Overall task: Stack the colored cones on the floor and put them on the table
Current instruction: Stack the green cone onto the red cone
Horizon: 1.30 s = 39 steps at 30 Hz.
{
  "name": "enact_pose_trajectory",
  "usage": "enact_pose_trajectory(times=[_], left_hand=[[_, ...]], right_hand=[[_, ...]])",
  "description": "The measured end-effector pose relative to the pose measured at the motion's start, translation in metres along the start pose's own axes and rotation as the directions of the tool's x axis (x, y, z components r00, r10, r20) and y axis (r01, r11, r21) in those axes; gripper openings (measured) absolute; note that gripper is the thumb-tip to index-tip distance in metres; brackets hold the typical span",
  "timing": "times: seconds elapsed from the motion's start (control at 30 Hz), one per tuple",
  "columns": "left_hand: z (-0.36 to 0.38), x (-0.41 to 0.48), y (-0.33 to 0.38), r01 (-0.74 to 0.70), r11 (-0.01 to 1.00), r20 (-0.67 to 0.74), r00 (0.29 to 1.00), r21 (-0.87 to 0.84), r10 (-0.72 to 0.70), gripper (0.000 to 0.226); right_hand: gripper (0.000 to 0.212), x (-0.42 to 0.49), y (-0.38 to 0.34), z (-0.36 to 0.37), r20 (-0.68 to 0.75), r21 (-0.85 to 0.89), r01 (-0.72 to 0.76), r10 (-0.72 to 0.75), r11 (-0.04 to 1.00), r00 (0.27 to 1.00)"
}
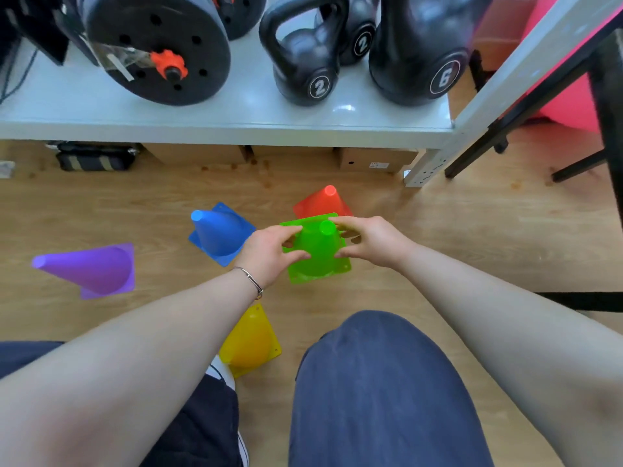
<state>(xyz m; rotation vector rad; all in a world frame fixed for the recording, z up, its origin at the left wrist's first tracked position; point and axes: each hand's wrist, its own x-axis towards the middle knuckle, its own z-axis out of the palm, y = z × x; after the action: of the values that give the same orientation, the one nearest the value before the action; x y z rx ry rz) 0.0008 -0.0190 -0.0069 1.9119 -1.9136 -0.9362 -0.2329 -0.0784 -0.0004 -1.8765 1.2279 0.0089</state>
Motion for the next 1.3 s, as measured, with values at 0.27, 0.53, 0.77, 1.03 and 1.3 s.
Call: enact_pose_trajectory(times=[0.27, 0.53, 0.77, 1.03, 1.3], left_hand=[[-0.038, 0.011, 0.025, -0.035, 0.998, -0.095, 0.995, -0.053, 0.03, 0.059], [-0.043, 0.042, 0.03, -0.011, 0.99, -0.188, 0.982, -0.14, -0.016, 0.057], [-0.012, 0.073, 0.016, 0.056, 0.965, -0.195, 0.975, -0.255, -0.108, 0.056], [0.044, 0.092, -0.016, 0.185, 0.915, -0.11, 0.965, -0.36, -0.239, 0.054], [0.067, 0.102, -0.024, 0.258, 0.929, -0.127, 0.946, -0.265, -0.299, 0.048]], right_hand=[[0.069, 0.005, -0.034, -0.058, -0.003, -0.087, 0.064, -0.065, 0.994, 0.998], [0.067, 0.03, -0.037, -0.08, -0.094, -0.142, 0.084, -0.098, 0.986, 0.991], [0.07, 0.064, -0.006, -0.067, -0.122, -0.129, 0.012, -0.028, 0.992, 0.992], [0.073, 0.099, 0.036, -0.024, -0.06, -0.073, -0.093, 0.089, 0.993, 0.994], [0.073, 0.116, 0.055, 0.005, -0.065, -0.079, -0.147, 0.142, 0.986, 0.988]])
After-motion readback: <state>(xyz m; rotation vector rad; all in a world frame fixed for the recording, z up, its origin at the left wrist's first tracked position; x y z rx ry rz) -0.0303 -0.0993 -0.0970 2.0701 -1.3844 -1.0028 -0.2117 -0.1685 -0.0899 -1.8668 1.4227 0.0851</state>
